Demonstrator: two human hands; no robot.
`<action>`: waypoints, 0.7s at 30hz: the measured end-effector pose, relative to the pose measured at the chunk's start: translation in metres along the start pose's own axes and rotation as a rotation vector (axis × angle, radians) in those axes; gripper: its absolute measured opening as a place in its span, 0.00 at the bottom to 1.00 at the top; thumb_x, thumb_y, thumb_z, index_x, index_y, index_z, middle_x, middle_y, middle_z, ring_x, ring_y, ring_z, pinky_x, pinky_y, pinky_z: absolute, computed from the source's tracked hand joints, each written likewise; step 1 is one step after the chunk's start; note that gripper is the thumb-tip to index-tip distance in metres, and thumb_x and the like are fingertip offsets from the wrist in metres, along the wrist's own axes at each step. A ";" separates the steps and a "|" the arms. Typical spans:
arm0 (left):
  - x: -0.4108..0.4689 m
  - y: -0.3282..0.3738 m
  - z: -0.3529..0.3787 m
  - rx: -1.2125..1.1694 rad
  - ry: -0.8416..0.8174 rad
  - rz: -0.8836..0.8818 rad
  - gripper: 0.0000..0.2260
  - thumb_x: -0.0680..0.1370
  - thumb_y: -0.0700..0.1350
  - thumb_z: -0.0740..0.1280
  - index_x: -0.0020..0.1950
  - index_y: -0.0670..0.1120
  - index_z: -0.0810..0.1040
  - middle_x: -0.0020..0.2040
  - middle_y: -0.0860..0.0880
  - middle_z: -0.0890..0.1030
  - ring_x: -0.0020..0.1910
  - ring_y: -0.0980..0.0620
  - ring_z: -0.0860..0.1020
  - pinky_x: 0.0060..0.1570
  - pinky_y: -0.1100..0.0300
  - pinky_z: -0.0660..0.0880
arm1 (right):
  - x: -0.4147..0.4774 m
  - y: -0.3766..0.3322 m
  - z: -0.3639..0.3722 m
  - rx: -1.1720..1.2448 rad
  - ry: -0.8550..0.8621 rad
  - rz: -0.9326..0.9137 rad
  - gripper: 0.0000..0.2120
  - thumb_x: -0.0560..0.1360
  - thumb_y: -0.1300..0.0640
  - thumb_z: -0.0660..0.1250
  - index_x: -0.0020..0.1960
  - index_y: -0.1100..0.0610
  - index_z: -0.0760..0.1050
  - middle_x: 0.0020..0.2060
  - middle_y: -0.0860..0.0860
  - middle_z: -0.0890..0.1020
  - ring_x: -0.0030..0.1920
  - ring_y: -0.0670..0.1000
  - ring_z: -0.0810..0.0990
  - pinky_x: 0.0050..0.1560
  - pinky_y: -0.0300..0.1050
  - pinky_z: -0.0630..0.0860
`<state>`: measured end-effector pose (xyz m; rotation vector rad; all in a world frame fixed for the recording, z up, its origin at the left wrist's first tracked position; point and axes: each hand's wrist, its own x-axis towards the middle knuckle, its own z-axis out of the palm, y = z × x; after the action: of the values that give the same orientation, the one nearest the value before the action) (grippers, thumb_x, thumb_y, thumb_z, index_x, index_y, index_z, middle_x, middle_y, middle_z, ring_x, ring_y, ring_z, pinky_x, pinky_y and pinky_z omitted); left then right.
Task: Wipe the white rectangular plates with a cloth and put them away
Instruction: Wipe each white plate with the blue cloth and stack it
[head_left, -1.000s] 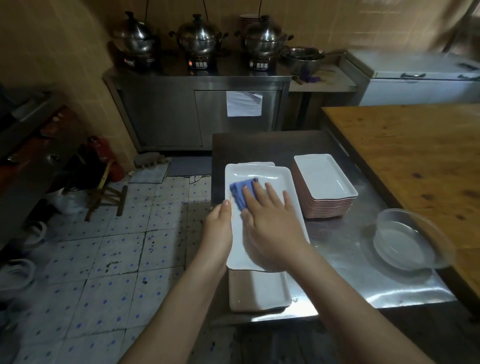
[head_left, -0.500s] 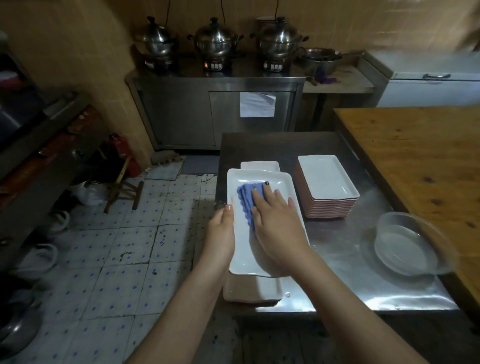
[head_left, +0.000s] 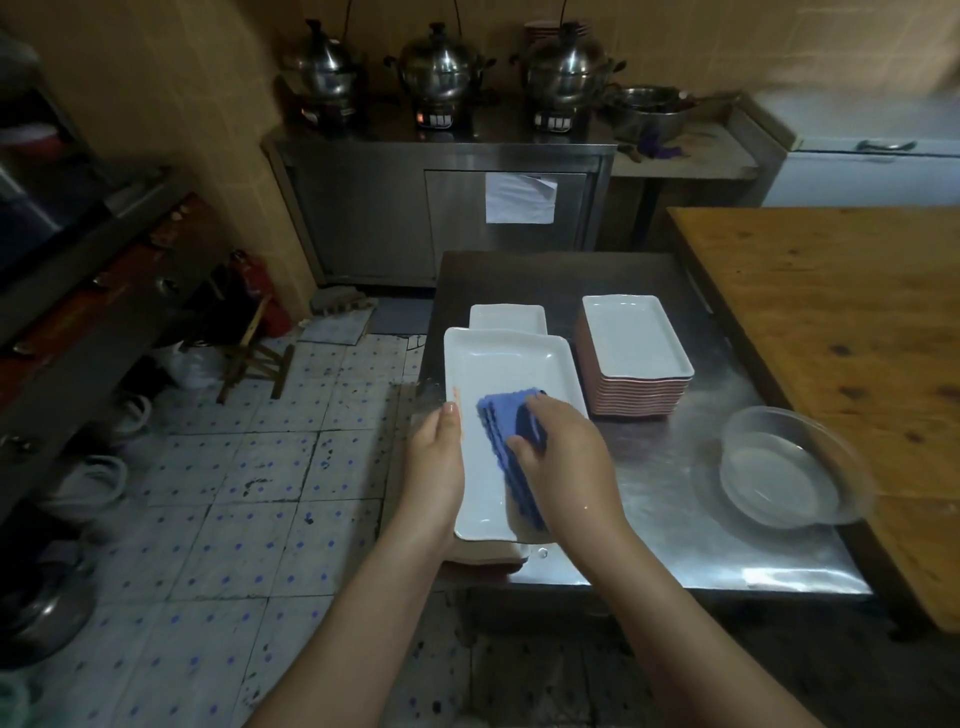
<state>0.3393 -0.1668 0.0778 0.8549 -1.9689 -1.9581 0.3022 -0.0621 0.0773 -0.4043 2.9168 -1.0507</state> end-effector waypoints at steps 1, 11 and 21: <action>-0.003 -0.003 0.000 0.005 0.007 -0.006 0.15 0.82 0.52 0.52 0.57 0.48 0.76 0.48 0.46 0.82 0.46 0.47 0.81 0.45 0.54 0.78 | -0.001 0.002 -0.002 0.113 0.015 0.063 0.21 0.75 0.55 0.69 0.67 0.54 0.70 0.63 0.50 0.75 0.59 0.52 0.75 0.60 0.44 0.71; 0.009 -0.048 -0.007 0.042 0.042 -0.059 0.15 0.82 0.52 0.53 0.42 0.51 0.75 0.38 0.50 0.81 0.36 0.52 0.80 0.31 0.62 0.74 | 0.015 0.038 -0.018 0.931 -0.339 0.403 0.04 0.76 0.58 0.67 0.51 0.52 0.76 0.47 0.47 0.81 0.48 0.48 0.79 0.36 0.42 0.75; 0.059 -0.112 -0.016 0.293 0.026 -0.155 0.14 0.82 0.53 0.50 0.52 0.45 0.70 0.42 0.50 0.75 0.40 0.53 0.75 0.35 0.61 0.69 | 0.034 0.072 0.025 0.963 -0.327 0.517 0.07 0.80 0.51 0.60 0.57 0.52 0.70 0.47 0.51 0.80 0.46 0.52 0.81 0.35 0.46 0.77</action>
<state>0.3272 -0.2045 -0.0435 1.1283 -2.2717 -1.7480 0.2551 -0.0324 0.0148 0.1889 1.7657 -1.8284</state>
